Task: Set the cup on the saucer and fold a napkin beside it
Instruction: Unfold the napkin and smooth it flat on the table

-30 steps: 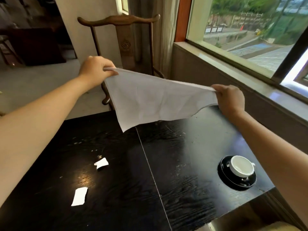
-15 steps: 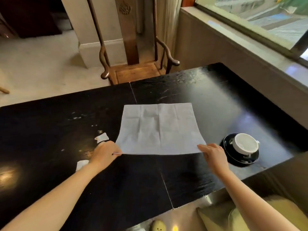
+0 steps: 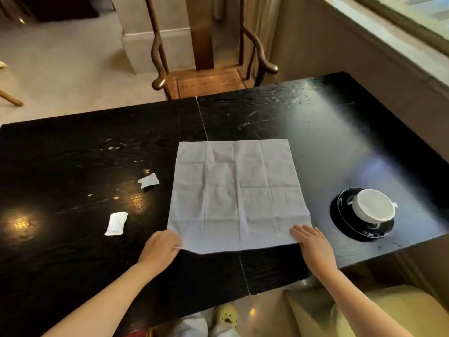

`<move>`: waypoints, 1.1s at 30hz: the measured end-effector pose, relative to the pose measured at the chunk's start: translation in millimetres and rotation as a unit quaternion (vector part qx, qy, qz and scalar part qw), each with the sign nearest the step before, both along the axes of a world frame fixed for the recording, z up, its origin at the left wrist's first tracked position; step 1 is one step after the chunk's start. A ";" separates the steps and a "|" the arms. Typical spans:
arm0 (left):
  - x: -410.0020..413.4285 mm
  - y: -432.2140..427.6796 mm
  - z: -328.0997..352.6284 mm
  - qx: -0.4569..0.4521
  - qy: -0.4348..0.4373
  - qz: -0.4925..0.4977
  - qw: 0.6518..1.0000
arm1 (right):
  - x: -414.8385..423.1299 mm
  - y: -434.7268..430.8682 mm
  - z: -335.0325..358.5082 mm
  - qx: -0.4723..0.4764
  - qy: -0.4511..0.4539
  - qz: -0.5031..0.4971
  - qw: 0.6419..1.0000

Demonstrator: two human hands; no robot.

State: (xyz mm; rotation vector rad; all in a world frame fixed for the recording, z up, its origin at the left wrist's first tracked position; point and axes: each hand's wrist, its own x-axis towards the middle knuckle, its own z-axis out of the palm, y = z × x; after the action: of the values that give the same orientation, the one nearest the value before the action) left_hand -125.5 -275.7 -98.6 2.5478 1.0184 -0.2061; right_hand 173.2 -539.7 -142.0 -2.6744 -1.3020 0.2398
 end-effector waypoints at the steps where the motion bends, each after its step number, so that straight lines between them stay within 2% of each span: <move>1: 0.1 -1.5 -2.7 0.004 -0.001 0.000 1.000 | 2.8 0.6 -0.1 -0.002 -0.001 0.005 1.000; 7: 12.5 5.4 0.5 -0.018 0.082 -0.077 0.994 | -4.2 6.5 21.7 -0.077 0.016 0.001 0.997; 9: 27.9 17.8 6.9 -0.035 0.065 -0.064 0.995 | -11.5 16.9 35.3 -0.096 0.053 0.016 0.994; 11: 53.1 36.1 9.7 -0.048 0.008 -0.028 0.998 | -14.8 38.8 44.1 -0.076 0.103 0.025 0.991; 14: 105.0 69.6 2.2 -0.049 -0.056 0.012 0.997 | -8.8 100.2 43.5 -0.011 0.122 0.024 0.992; 16: 143.7 86.1 -8.2 -0.043 -0.066 0.016 0.997 | -2.0 154.6 31.9 0.007 0.128 0.021 0.992; 22: 229.5 114.3 -57.7 0.021 0.017 0.028 0.999 | 16.6 291.4 -14.8 0.011 0.136 0.009 0.991; 27: 251.9 152.2 -89.2 0.084 0.016 0.063 0.994 | 35.9 337.2 -47.9 -0.014 0.081 0.058 0.995; 30: 255.5 167.7 -96.1 0.115 0.002 0.062 0.991 | 48.3 350.5 -52.4 0.007 0.036 0.070 0.997; 33: 252.3 169.9 -99.4 0.136 -0.002 0.057 0.989 | 75.7 338.8 -52.4 0.003 0.004 0.042 0.999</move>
State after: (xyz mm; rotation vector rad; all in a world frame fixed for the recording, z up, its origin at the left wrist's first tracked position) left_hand 126.8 -105.9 -198.0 2.7150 1.2622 -0.0309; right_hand 249.0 -200.9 -194.4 -2.6139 -1.4119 0.2563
